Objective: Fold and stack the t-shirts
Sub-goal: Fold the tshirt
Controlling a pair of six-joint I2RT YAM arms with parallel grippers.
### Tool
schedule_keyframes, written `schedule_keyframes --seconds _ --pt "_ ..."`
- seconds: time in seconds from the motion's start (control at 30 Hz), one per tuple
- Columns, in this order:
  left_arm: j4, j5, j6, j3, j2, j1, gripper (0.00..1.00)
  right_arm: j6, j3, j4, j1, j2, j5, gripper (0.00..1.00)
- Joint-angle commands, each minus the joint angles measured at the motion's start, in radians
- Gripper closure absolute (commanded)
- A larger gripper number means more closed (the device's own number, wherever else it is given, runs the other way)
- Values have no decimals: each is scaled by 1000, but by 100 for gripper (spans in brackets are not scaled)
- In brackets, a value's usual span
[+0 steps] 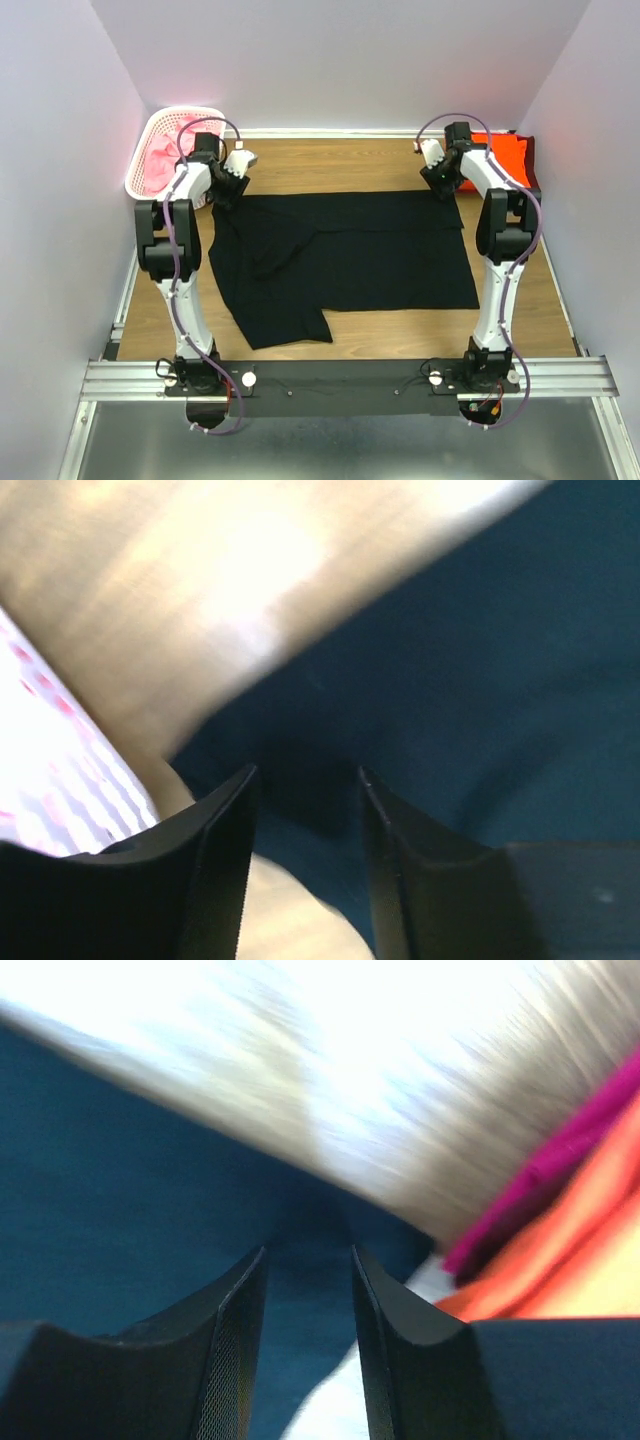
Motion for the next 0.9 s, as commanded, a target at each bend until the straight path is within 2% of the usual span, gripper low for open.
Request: schedule_keyframes --seconds 0.0,0.17,0.33,0.5,0.7,0.8,0.83,0.87 --pt "-120 192 102 -72 -241 3 46 73 -20 -37 95 -151 -103 53" --pt "-140 234 208 -329 -469 -78 46 165 -68 -66 128 -223 -185 53" --pt "-80 170 178 -511 -601 -243 45 196 -129 -77 128 -243 -225 55" --pt "25 108 72 -572 -569 -384 42 207 -185 -77 126 -269 -238 56" --pt "93 33 18 -552 -463 -480 40 204 -225 -75 126 -286 -235 57" --pt "90 27 27 -545 -426 -498 49 196 -241 -77 126 -288 -220 57" --pt "89 16 31 -542 -400 -500 59 193 -248 -75 126 -288 -215 57" --pt "79 12 37 -534 -389 -500 65 188 -251 -77 125 -289 -214 57"
